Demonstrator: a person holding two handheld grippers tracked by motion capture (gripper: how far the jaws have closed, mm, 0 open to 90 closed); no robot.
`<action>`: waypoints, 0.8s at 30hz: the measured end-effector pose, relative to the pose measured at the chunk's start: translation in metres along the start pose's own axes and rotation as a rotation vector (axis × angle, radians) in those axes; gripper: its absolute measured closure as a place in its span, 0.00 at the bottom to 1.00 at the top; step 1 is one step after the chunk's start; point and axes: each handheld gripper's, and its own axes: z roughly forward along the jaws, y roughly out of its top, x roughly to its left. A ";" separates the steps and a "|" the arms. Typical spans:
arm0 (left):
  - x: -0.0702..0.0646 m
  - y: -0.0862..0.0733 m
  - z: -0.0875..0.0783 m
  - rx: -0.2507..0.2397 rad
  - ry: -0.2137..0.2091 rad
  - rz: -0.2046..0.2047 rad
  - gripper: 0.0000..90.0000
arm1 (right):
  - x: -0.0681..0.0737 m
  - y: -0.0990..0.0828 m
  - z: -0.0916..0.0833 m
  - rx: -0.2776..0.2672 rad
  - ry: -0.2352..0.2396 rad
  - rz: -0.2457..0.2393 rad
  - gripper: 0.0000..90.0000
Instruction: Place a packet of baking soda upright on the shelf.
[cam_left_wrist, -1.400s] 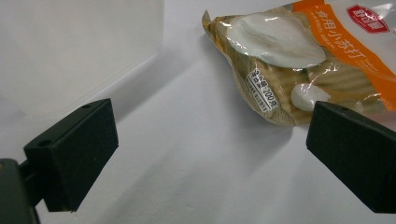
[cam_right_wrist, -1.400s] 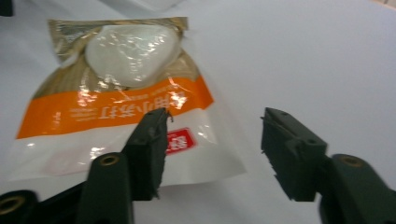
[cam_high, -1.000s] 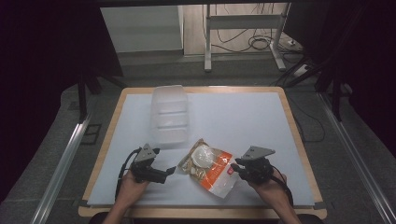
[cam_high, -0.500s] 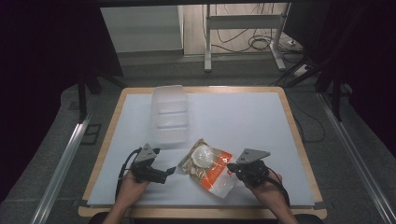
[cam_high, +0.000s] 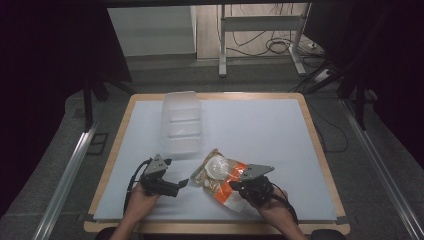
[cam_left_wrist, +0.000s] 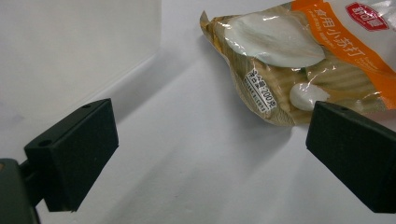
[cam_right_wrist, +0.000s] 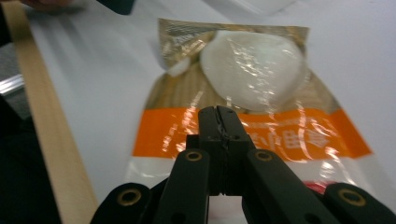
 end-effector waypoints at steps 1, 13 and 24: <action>0.000 0.000 0.000 0.000 0.001 0.001 0.03 | 0.000 0.000 0.000 0.000 0.000 0.000 0.99; -0.001 0.000 0.000 -0.004 -0.001 0.002 0.03 | 0.033 0.002 0.023 0.061 0.078 -0.071 0.98; -0.001 0.001 -0.001 -0.002 -0.004 0.008 0.03 | 0.051 0.000 0.037 0.124 0.068 -0.156 0.98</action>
